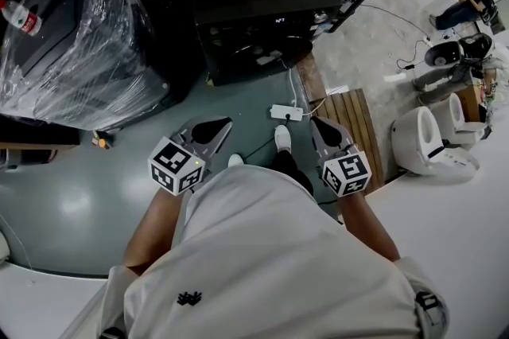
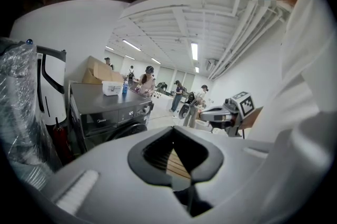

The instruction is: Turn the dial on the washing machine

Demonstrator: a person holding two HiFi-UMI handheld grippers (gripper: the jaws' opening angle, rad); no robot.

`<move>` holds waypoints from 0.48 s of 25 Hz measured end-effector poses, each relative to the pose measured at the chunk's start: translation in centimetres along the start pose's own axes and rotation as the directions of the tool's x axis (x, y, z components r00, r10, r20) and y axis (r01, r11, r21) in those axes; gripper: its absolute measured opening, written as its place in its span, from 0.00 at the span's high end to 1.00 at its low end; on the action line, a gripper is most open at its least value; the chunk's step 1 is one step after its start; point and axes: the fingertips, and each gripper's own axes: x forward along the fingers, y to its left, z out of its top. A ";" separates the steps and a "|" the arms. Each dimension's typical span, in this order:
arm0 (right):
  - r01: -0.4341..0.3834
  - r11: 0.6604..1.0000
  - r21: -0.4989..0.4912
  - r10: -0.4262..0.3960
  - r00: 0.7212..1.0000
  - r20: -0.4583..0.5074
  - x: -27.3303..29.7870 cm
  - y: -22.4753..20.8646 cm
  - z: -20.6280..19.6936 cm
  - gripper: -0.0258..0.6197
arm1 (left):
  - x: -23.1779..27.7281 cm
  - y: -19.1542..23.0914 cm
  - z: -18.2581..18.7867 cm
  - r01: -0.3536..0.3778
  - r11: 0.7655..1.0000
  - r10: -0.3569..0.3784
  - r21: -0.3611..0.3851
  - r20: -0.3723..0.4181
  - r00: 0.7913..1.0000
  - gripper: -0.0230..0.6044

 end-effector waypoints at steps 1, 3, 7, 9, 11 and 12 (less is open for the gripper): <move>-0.001 1.000 0.000 0.001 1.000 0.000 0.1 -0.1 0.0 0.96 | 0.0 0.0 0.0 -0.001 1.000 0.001 0.000 0.000 1.000 0.87; -0.003 1.000 -0.001 0.003 1.000 -0.001 0.2 -0.2 0.1 0.96 | 0.1 0.1 0.0 -0.004 1.000 0.004 0.002 -0.001 1.000 0.87; -0.016 1.000 -0.004 0.016 1.000 0.000 0.6 -0.4 0.1 0.96 | 0.3 0.4 0.0 -0.015 1.000 0.015 0.000 -0.002 1.000 0.87; -0.024 1.000 -0.006 0.024 1.000 -0.001 1.0 -0.5 0.1 0.96 | 0.4 0.6 0.0 -0.024 1.000 0.024 -0.003 -0.001 1.000 0.87; -0.032 0.999 -0.007 0.032 0.999 -0.003 1.3 -0.8 0.1 0.96 | 0.5 0.8 0.1 -0.032 0.999 0.032 -0.006 0.000 0.999 0.87; -0.036 0.999 -0.007 0.036 0.999 -0.004 1.5 -0.9 0.1 0.96 | 0.6 0.9 0.1 -0.036 0.999 0.036 -0.007 -0.001 0.999 0.87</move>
